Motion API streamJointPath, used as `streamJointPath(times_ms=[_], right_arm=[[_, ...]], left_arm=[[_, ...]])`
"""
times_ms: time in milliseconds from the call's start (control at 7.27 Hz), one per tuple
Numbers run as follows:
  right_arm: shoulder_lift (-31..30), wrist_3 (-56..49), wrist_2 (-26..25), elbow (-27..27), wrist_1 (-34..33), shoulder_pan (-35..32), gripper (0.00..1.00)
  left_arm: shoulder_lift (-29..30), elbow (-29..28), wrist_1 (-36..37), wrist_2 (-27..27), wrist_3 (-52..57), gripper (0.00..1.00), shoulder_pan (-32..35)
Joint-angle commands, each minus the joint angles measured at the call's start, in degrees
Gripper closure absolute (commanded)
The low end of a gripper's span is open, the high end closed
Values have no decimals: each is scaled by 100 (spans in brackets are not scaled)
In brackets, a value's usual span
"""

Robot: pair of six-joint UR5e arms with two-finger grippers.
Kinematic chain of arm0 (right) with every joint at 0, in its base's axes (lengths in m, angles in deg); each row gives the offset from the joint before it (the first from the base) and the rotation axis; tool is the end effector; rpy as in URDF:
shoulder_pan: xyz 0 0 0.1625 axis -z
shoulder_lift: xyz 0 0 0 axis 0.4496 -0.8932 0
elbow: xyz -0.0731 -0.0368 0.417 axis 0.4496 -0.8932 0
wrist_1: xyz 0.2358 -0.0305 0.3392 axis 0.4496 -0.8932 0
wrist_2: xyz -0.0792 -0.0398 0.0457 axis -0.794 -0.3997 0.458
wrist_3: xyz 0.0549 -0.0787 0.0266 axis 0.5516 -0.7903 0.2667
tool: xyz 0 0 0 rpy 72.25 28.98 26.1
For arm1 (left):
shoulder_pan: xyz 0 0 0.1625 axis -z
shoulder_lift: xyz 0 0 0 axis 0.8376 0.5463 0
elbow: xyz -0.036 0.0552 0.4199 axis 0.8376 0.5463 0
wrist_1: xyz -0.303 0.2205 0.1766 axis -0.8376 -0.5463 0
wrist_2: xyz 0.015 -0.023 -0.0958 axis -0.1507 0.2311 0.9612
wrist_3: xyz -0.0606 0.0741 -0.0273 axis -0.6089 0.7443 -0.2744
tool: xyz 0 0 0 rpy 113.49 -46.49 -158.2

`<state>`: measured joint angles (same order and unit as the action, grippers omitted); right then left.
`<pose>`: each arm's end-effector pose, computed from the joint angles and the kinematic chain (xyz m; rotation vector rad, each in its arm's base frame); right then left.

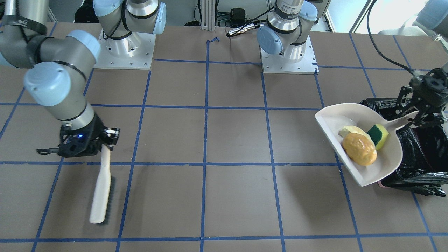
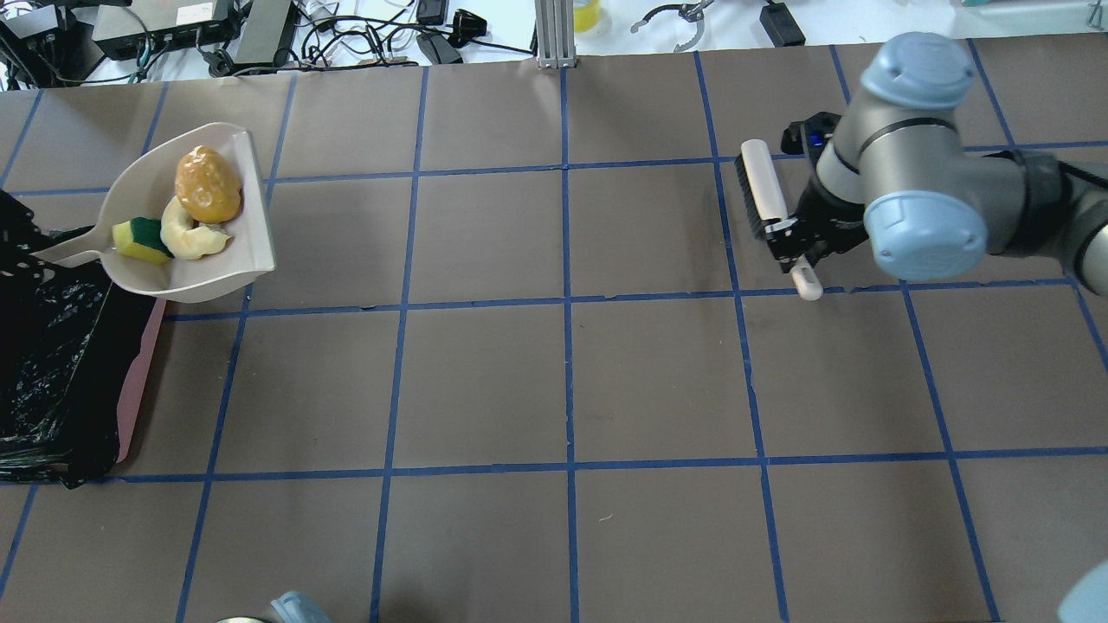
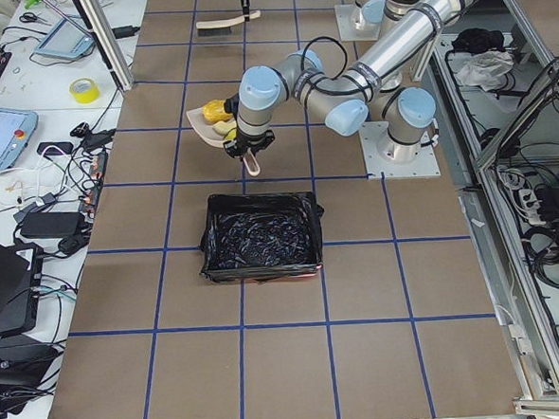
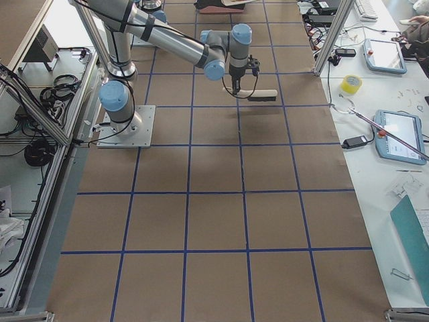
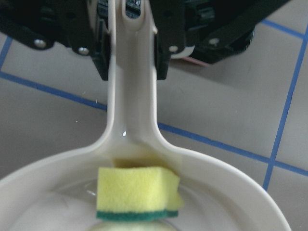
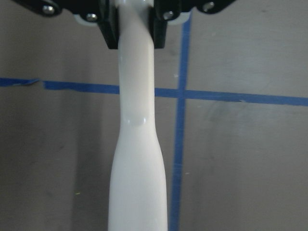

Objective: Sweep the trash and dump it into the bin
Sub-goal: 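Tip the dustpan over the trash bag with left gripper while right returns brush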

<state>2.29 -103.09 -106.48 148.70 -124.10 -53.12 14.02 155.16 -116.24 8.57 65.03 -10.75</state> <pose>0.0383 -0.5510 0.2759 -0.1293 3.1237 -0.0157 0.2432 -0.4814 0.3828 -1.7307 -2.5419 0.3863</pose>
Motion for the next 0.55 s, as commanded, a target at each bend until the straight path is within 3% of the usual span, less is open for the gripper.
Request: streamJointPath(times_ms=[0,275,412], right_arm=[[442,-1082,-133,-461,-155,940,100],[594,-1068,-221,-560,-164,1128,100],[612,-720,-230,-560,-260,1128,100]], left_arm=[[385,-405,17,-52,826,100,-866],[807,-1002,69,-411,1538,100,-1368],[1009,-1283,443,-770,1733,100,-1510]])
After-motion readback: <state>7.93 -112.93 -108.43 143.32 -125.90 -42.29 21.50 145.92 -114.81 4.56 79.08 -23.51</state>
